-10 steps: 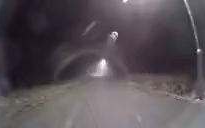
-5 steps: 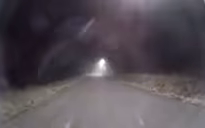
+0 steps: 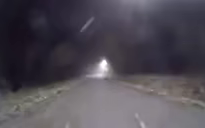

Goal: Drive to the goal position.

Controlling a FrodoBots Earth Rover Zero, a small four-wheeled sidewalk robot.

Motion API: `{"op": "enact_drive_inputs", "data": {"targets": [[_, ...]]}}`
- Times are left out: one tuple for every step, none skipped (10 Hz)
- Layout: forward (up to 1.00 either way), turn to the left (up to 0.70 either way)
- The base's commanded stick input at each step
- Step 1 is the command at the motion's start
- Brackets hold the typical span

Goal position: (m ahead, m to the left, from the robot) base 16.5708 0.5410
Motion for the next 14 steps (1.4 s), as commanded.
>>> {"op": "enact_drive_inputs", "data": {"targets": [[0.95, 0.05], [0.95, 0.05], [0.95, 0.05], [0.94, 0.04], [0.95, 0.05], [0.95, 0.05], [0.95, 0.05], [0.95, 0.07], [0.95, 0.14], [0.95, 0.19], [0.95, 0.2], [0.95, 0.17], [0.95, 0.13], [0.95, 0.1]]}}
